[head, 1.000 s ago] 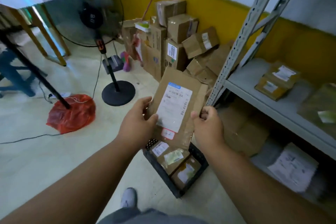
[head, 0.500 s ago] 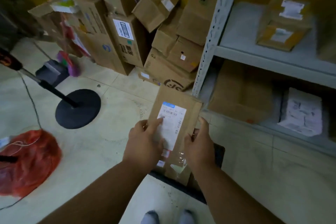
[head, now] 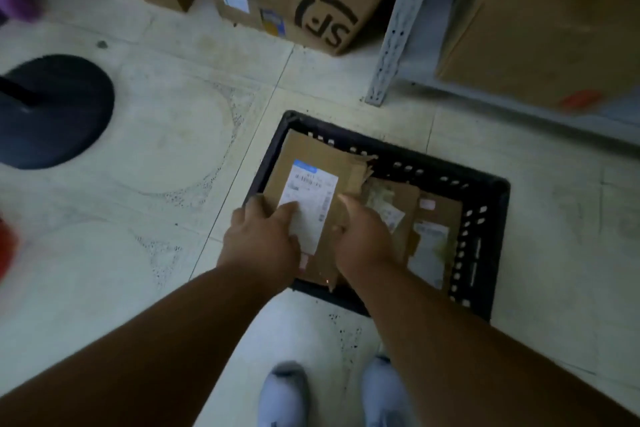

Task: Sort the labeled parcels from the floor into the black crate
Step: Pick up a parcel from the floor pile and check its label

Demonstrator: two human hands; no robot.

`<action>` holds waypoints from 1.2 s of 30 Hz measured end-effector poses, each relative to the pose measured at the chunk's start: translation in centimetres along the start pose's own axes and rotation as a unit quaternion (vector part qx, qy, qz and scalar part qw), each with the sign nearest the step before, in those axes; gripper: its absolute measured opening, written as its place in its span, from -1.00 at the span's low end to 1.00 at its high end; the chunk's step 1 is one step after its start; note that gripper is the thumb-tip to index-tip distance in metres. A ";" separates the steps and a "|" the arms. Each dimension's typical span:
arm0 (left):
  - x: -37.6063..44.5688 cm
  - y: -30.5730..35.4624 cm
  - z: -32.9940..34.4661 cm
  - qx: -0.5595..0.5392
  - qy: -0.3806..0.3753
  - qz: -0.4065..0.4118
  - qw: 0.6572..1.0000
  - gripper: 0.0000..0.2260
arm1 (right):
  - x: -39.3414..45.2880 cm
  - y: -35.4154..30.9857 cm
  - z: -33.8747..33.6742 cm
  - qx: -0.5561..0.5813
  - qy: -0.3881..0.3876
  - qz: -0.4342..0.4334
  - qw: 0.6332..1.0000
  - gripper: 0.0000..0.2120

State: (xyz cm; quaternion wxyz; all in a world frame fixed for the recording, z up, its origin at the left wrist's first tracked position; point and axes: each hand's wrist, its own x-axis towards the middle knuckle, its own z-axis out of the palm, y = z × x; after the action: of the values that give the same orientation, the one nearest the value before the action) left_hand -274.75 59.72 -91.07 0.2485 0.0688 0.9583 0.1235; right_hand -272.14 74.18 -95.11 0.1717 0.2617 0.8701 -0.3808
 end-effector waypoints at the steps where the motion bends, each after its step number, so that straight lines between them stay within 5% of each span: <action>1: 0.4 -0.5 1.1 0.012 -0.005 0.010 1.000 -0.45 | 0.5 0.6 1.0 -0.008 -0.008 0.001 1.000 -0.46; 9: 3.6 -2.5 5.2 0.001 -0.006 0.005 1.000 -0.41 | 2.3 2.2 3.1 -0.054 -0.010 -0.044 0.998 -0.50; 14: 4.7 -3.5 6.9 0.124 -0.012 0.087 0.988 -0.38 | 3.5 1.5 3.7 -0.138 -0.067 -0.071 0.986 -0.55; 22: 6.2 -1.9 7.5 0.205 -0.094 0.086 0.970 -0.52 | 5.0 0.4 4.0 -0.377 -0.111 -0.111 0.913 -0.65; 26: 7.5 0.6 3.3 0.173 -0.094 0.076 0.978 -0.60 | 5.7 -2.5 1.5 -0.341 -0.106 -0.116 0.927 -0.70; 31: 3.5 4.3 -6.7 0.020 0.026 0.081 0.996 -0.68 | 0.8 -8.3 -6.3 -0.261 0.011 -0.181 0.948 -0.64; 36: -5.2 9.9 -22.4 -0.043 0.156 0.146 0.976 -0.78 | -7.1 -19.6 -19.9 -0.249 0.134 -0.228 0.932 -0.64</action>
State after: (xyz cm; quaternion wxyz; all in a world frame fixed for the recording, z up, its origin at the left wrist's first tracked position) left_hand -280.63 63.71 -67.07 0.0782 0.1771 0.9585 0.2091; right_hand -279.91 75.67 -67.40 0.0214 0.0538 0.9881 -0.1424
